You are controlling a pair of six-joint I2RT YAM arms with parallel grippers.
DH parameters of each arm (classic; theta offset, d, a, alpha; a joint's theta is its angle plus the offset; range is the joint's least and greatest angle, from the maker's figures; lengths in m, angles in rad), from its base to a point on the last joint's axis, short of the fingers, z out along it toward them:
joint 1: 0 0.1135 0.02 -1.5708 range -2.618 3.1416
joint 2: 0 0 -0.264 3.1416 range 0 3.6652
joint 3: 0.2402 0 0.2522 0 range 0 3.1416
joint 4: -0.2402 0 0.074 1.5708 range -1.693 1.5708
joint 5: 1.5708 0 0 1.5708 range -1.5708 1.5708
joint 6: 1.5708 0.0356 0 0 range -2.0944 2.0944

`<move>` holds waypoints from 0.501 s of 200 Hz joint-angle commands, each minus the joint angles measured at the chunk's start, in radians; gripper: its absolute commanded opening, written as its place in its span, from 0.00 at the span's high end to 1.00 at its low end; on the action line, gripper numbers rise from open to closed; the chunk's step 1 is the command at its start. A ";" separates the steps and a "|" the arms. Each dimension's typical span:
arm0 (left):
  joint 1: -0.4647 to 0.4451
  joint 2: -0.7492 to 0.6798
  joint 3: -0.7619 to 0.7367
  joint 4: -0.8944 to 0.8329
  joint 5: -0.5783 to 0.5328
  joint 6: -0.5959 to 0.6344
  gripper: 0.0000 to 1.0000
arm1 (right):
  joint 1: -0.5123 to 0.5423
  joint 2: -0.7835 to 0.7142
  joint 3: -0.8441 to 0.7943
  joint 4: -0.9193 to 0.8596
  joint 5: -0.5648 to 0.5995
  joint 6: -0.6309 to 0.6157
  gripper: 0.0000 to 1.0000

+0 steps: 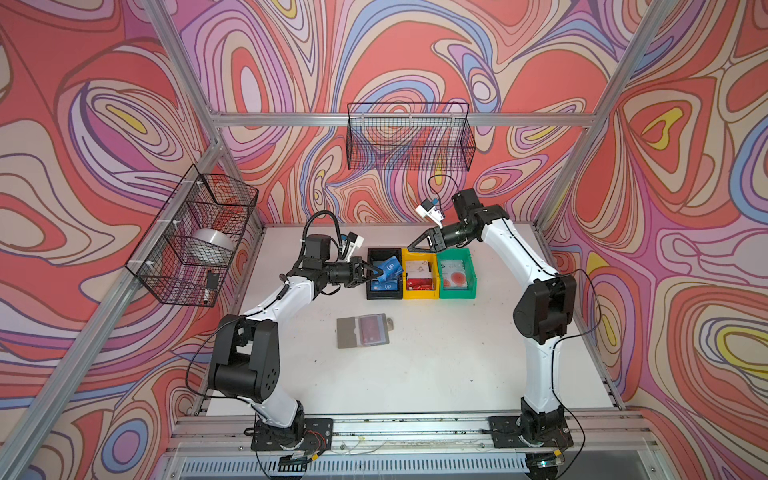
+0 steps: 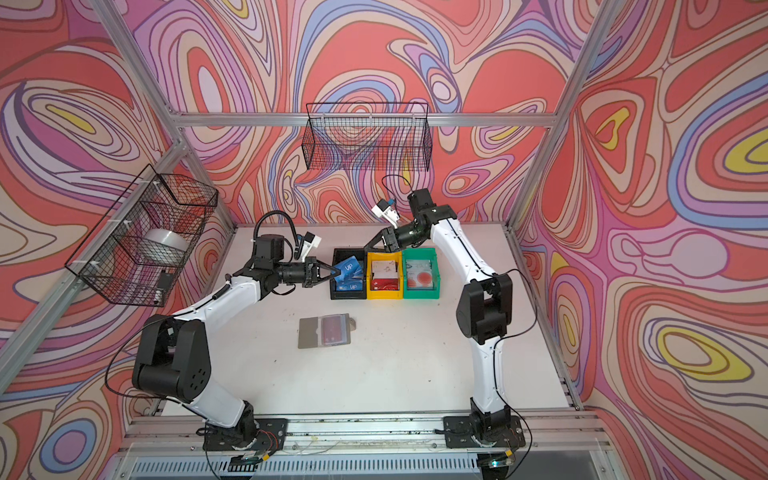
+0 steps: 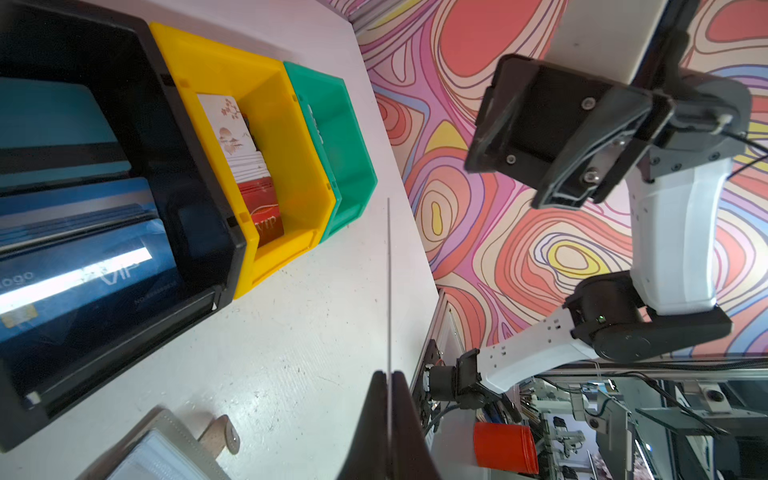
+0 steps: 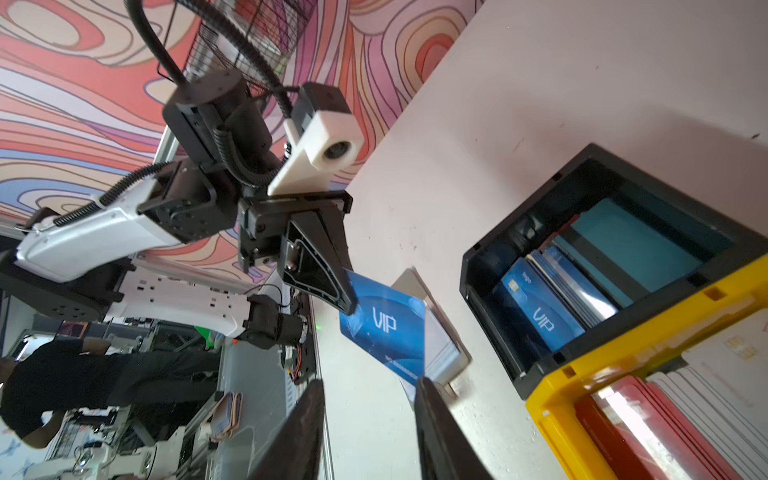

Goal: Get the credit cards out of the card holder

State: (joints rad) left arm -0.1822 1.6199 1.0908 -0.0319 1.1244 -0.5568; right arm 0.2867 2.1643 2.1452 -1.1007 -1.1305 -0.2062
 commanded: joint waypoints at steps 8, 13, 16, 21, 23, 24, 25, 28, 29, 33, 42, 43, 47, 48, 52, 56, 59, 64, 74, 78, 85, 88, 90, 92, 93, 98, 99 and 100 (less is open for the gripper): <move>0.004 0.008 0.014 -0.041 0.079 0.061 1.00 | 0.003 0.031 -0.004 -0.138 -0.043 -0.110 0.62; 0.004 0.006 0.014 -0.041 0.080 0.061 1.00 | 0.005 0.035 -0.010 -0.134 -0.044 -0.109 0.62; 0.005 0.006 0.016 -0.041 0.080 0.061 1.00 | 0.006 0.036 -0.013 -0.133 -0.047 -0.110 0.62; 0.004 0.006 0.017 -0.041 0.084 0.061 1.00 | 0.007 0.042 -0.014 -0.135 -0.054 -0.114 0.62; 0.004 0.006 0.018 -0.041 0.086 0.061 1.00 | 0.009 0.043 -0.014 -0.134 -0.058 -0.116 0.62; 0.004 0.007 0.019 -0.042 0.087 0.061 1.00 | 0.009 0.044 -0.015 -0.133 -0.059 -0.116 0.62; 0.005 0.007 0.019 -0.042 0.087 0.061 1.00 | 0.010 0.043 -0.015 -0.133 -0.061 -0.117 0.62; 0.004 0.008 0.020 -0.041 0.089 0.061 1.00 | 0.011 0.044 -0.018 -0.131 -0.068 -0.117 0.62; 0.003 0.008 0.020 -0.041 0.090 0.061 1.00 | 0.011 0.046 -0.019 -0.129 -0.070 -0.116 0.62; 0.003 0.010 0.020 -0.038 0.094 0.060 1.00 | 0.012 0.049 -0.022 -0.123 -0.077 -0.115 0.62; 0.001 0.014 0.020 -0.028 0.100 0.054 1.00 | 0.023 0.051 -0.027 -0.110 -0.090 -0.103 0.63; 0.001 0.014 0.020 -0.027 0.100 0.053 1.00 | 0.025 0.051 -0.029 -0.108 -0.090 -0.101 0.63; 0.000 0.015 0.020 -0.025 0.097 0.049 1.00 | 0.029 0.049 -0.035 -0.094 -0.098 -0.091 0.63; 0.000 0.015 0.020 -0.023 0.096 0.047 1.00 | 0.031 0.049 -0.037 -0.089 -0.101 -0.087 0.63; -0.001 0.018 0.018 -0.020 0.098 0.046 1.00 | 0.037 0.046 -0.047 -0.073 -0.108 -0.079 0.63; -0.003 0.019 0.019 -0.018 0.101 0.046 1.00 | 0.045 0.043 -0.058 -0.058 -0.113 -0.072 0.63; -0.005 0.020 0.018 -0.016 0.102 0.046 1.00 | 0.050 0.039 -0.066 -0.044 -0.113 -0.067 0.63; -0.006 0.022 0.017 -0.013 0.104 0.044 1.00 | 0.057 0.033 -0.081 -0.017 -0.108 -0.052 0.63; -0.014 0.023 0.018 -0.007 0.103 0.042 1.00 | 0.073 0.029 -0.105 0.032 -0.088 -0.017 0.63; -0.016 0.022 0.018 -0.006 0.105 0.041 1.00 | 0.078 0.029 -0.110 0.044 -0.082 -0.010 0.63; -0.019 0.023 0.019 -0.006 0.109 0.044 1.00 | 0.084 0.032 -0.114 0.055 -0.081 -0.004 0.63; -0.020 0.022 0.019 -0.006 0.108 0.044 1.00 | 0.084 0.035 -0.114 0.057 -0.083 -0.003 0.63; -0.019 0.022 0.019 -0.006 0.109 0.044 1.00 | 0.085 0.038 -0.114 0.059 -0.086 -0.001 0.63; -0.021 0.022 0.018 -0.006 0.109 0.045 1.00 | 0.086 0.038 -0.113 0.061 -0.088 0.001 0.64; -0.022 0.022 0.018 -0.006 0.108 0.045 1.00 | 0.086 0.040 -0.114 0.062 -0.089 0.002 0.64; -0.022 0.024 0.020 -0.009 0.110 0.047 1.00 | 0.086 0.044 -0.113 0.066 -0.097 0.006 0.64; -0.022 0.024 0.020 -0.009 0.110 0.046 1.00 | 0.086 0.044 -0.113 0.067 -0.098 0.006 0.64; -0.022 0.023 0.021 -0.009 0.111 0.046 1.00 | 0.086 0.045 -0.113 0.066 -0.100 0.006 0.64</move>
State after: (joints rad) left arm -0.1940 1.6325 1.0908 -0.0486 1.2045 -0.5270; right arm 0.3573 2.2032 2.0384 -1.1061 -1.1992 -0.2329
